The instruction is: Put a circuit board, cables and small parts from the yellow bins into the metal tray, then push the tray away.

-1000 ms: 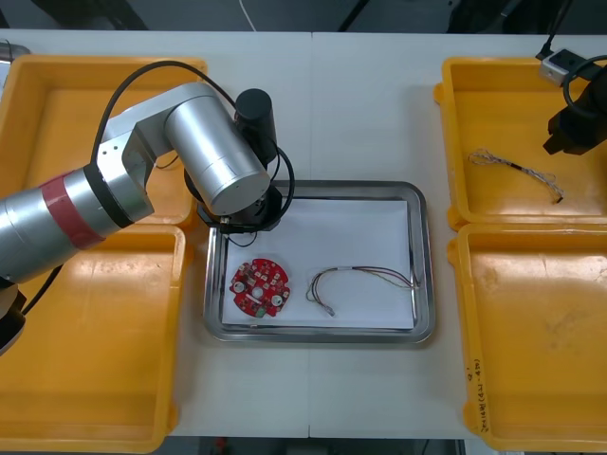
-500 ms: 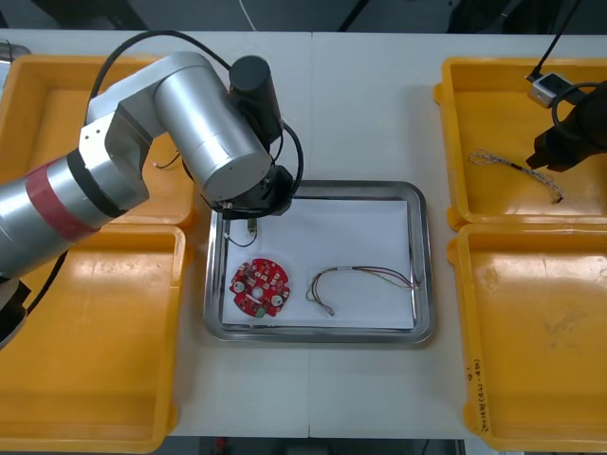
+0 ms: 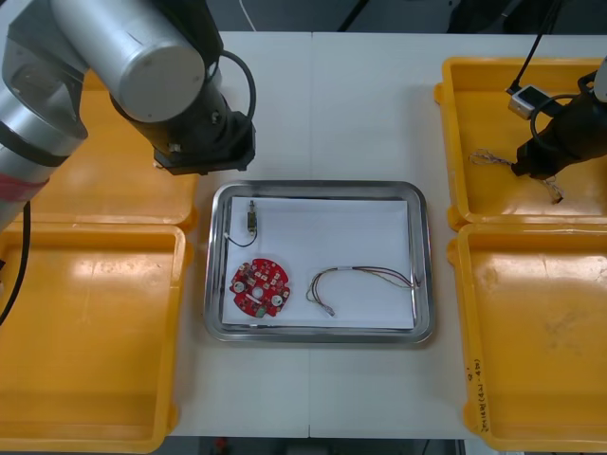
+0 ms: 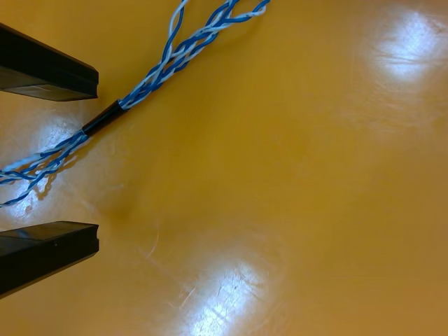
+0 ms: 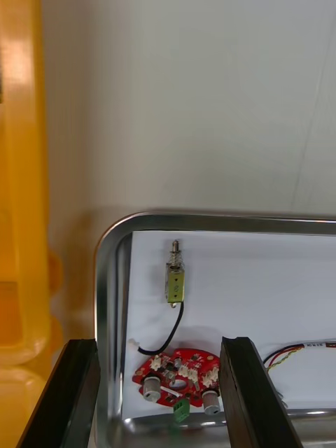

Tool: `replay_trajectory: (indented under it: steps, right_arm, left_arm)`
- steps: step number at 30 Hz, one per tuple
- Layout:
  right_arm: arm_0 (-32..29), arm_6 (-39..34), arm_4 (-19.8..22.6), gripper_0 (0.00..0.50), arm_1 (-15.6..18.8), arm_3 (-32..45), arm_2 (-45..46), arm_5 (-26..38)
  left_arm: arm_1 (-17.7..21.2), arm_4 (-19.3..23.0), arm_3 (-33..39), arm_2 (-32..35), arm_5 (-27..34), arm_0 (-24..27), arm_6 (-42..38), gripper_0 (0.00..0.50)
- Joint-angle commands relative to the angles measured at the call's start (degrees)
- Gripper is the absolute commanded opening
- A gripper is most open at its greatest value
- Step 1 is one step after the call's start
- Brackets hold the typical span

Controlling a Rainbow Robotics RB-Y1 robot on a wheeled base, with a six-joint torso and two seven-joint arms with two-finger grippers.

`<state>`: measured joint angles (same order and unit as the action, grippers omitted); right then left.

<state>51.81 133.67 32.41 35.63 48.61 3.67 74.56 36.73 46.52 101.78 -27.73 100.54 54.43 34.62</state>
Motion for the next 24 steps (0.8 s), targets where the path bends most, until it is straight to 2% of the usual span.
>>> replay_trajectory:
  steps: [1,7,16,17,18,19,20,21,22,24]
  right_arm:
    - [2.8,0.9,0.5,0.500,2.3,-0.2,-0.7,-0.6]
    - [2.7,1.2,0.7,0.500,2.2,-1.4,-2.9,-1.3]
    - [2.7,0.6,1.6,0.500,2.1,-2.6,-5.4,-2.7]
    - [2.7,0.7,1.7,0.482,2.1,-2.7,-5.4,-2.8]
    - [2.7,0.7,1.8,0.364,2.1,-3.1,-5.4,-2.8]
    - [2.7,0.7,1.8,0.280,2.1,-3.2,-5.4,-2.8]
    - [2.7,0.6,1.9,0.126,2.1,-3.5,-5.4,-2.8]
    - [2.7,0.7,2.0,0.054,2.1,-3.9,-5.4,-2.8]
    - [2.7,0.8,2.1,0.000,2.1,-4.3,-5.4,-3.0]
    - [2.7,0.8,2.2,0.000,2.1,-4.6,-5.4,-3.1]
  left_arm:
    - [2.7,1.9,1.6,6.2,3.6,0.0,8.4,0.500]
    - [4.0,2.4,0.0,11.8,7.9,0.0,14.4,0.500]
    - [5.0,2.3,-7.6,18.1,8.4,0.0,26.3,0.500]
    - [5.0,2.3,-8.4,18.6,8.4,0.0,27.4,0.500]
    - [5.0,2.1,-9.4,19.3,8.3,0.0,28.9,0.500]
    - [5.0,2.1,-9.8,19.4,8.1,0.0,29.6,0.500]
    - [5.1,2.0,-10.5,19.7,8.0,0.0,31.1,0.500]
    - [5.2,1.9,-11.0,19.9,7.8,0.0,32.3,0.500]
    - [5.3,1.9,-11.5,20.2,7.3,0.1,33.8,0.500]
    - [5.4,2.0,-11.9,20.4,6.9,0.0,34.9,0.500]
